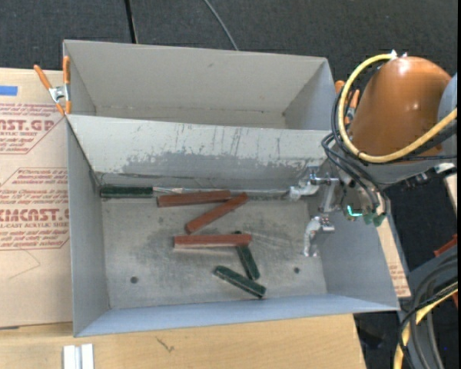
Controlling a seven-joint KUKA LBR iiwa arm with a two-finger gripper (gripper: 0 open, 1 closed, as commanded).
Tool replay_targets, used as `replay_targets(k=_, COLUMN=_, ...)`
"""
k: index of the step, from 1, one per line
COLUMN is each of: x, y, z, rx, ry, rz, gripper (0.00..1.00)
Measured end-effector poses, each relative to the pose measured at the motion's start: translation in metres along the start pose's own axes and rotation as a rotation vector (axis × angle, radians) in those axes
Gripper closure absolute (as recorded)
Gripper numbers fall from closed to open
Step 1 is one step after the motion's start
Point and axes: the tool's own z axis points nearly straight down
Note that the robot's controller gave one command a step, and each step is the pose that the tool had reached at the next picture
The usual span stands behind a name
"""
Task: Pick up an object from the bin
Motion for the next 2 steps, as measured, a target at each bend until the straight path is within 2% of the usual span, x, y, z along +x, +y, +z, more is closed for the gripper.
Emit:
replay_targets(k=1, x=-0.001, y=0.000, z=-0.004, rx=0.001, ry=-0.008, rz=-0.001, gripper=0.00)
replay_targets(k=2, x=-0.004, y=0.008, z=0.045, rx=0.002, ry=-0.015, rz=0.001, gripper=0.00)
